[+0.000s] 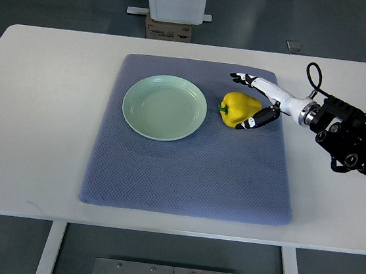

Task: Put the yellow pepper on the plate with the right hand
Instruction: 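Close the right hand fingers around the yellow pepper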

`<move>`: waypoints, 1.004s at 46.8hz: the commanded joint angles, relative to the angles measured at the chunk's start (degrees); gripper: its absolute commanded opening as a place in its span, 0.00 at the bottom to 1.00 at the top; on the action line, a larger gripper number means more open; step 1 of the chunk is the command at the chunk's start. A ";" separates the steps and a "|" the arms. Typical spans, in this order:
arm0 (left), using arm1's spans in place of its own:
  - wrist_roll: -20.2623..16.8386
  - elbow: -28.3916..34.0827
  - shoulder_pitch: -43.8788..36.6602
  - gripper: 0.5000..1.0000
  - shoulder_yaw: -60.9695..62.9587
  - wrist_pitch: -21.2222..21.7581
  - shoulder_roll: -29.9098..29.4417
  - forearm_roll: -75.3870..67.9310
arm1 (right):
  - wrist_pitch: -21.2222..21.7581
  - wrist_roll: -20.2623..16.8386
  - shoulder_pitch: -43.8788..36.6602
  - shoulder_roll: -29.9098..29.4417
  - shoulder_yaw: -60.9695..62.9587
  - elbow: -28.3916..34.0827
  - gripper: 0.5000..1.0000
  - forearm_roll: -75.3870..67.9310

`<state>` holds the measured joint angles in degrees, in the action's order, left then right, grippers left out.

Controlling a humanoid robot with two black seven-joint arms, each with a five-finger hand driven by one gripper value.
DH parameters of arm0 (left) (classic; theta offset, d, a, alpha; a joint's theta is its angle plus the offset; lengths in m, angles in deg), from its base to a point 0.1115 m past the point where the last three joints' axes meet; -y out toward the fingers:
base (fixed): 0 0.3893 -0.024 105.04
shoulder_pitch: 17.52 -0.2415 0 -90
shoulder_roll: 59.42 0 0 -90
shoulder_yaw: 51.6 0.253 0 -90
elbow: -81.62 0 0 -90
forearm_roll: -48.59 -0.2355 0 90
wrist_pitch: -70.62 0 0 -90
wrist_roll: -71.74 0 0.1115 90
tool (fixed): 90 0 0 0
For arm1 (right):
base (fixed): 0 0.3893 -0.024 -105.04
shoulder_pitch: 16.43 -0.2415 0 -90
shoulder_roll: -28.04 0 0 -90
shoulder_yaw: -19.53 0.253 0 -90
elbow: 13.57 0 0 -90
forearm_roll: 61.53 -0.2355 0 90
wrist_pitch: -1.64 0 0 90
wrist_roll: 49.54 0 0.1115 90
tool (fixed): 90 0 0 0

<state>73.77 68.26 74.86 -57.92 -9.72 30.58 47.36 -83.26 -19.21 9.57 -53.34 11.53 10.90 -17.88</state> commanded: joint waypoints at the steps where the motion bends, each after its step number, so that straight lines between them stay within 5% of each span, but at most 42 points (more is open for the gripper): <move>1: -0.01 0.00 0.00 1.00 0.00 0.01 0.00 0.00 | 0.01 -0.01 0.02 0.00 -0.35 0.05 0.87 0.12; 47: -0.01 0.00 0.00 1.00 0.00 0.01 0.00 0.00 | -0.08 -0.71 0.37 -1.32 -1.14 0.05 0.72 0.91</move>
<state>73.75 68.26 74.86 -57.93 -9.71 30.58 47.36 -83.35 -19.87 9.94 -54.65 10.38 10.96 -16.97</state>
